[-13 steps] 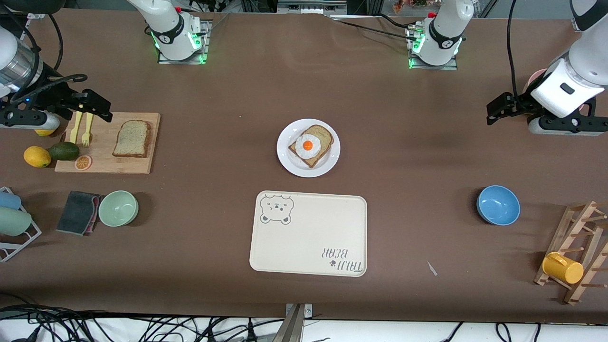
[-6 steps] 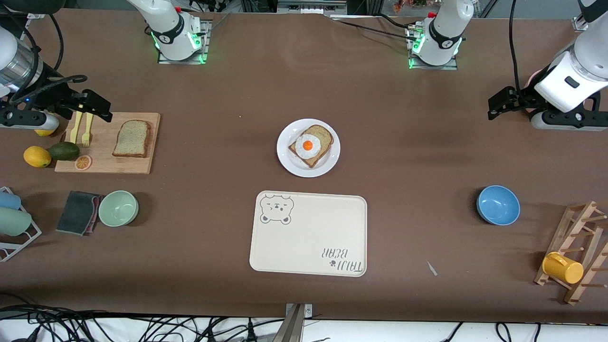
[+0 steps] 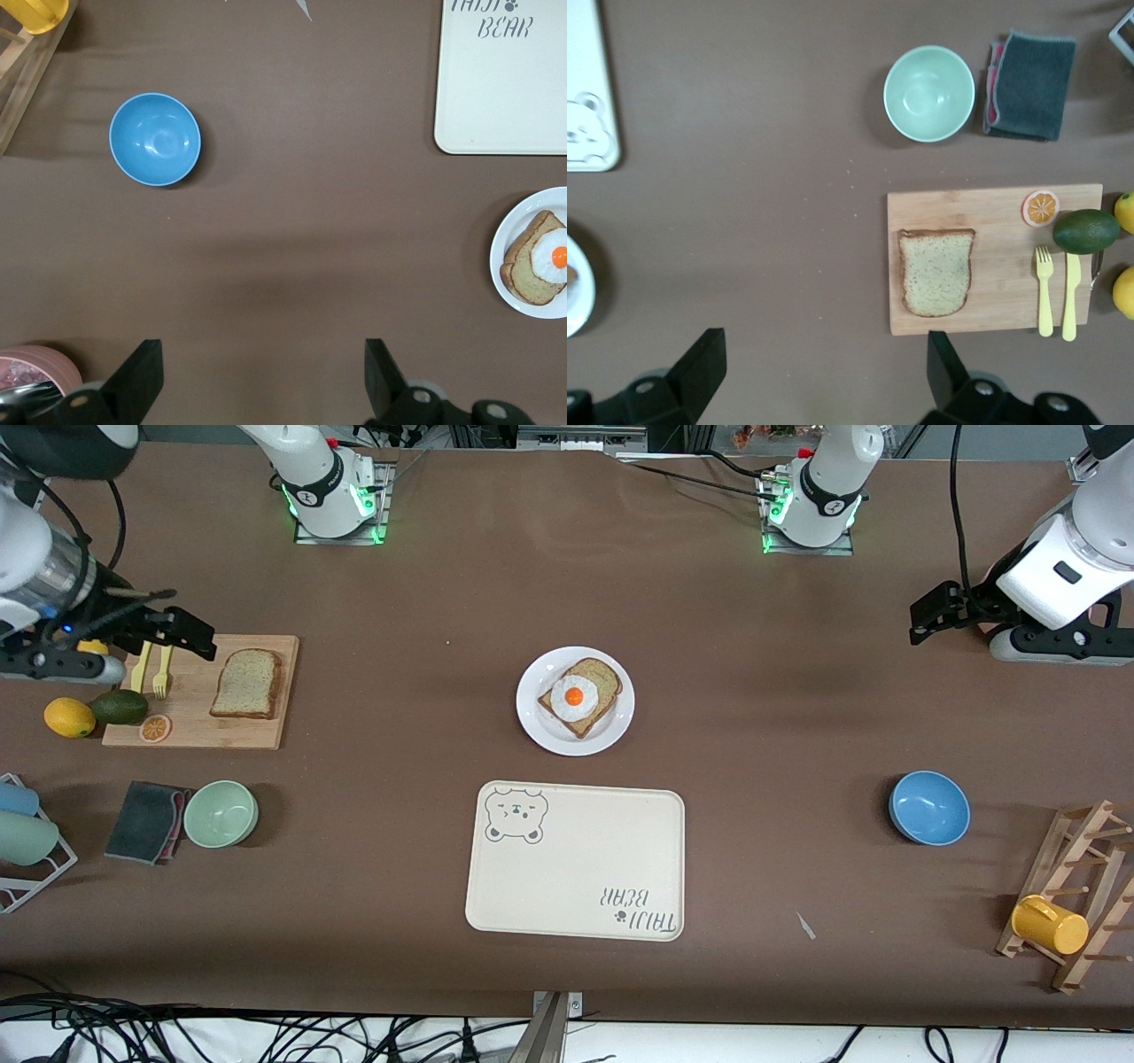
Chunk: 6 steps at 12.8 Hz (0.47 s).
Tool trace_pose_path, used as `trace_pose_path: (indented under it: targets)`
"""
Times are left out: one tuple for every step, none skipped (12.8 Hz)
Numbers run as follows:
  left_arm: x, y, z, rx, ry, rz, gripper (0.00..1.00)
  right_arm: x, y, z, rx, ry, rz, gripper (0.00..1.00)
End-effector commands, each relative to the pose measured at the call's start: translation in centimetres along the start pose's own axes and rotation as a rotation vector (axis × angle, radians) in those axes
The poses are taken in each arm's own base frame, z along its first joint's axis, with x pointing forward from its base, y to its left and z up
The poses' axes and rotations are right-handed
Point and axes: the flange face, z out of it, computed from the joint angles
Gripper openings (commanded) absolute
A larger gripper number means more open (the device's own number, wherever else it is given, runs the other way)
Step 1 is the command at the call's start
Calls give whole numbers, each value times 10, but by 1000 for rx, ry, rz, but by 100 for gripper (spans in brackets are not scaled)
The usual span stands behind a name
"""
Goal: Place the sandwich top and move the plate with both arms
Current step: 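Move the right gripper down over the bread slice on the cutting board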
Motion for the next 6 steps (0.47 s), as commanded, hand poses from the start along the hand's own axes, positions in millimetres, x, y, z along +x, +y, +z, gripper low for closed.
trace_pose_path:
  targets:
    - [0,1,-5,-10,-13,1,100,3,1,52,-50,36,-2,100]
    - [0,0,-6,-11,-12,1,100,0,1,75,-50,58,-6,100]
    - [0,-1,-6,-11,-12,0,100,0,3,89,-50,66,-6,100]
    - [0,-1,-6,-11,-13,0,100,-1,5,100,-54,57,-7,100]
    - [0,-1,-6,-11,-13,0,100,0,13,114,-87,55,-10,100]
    - [0,-1,-6,-11,-13,0,100,1,24,138,-119,62,-16,99]
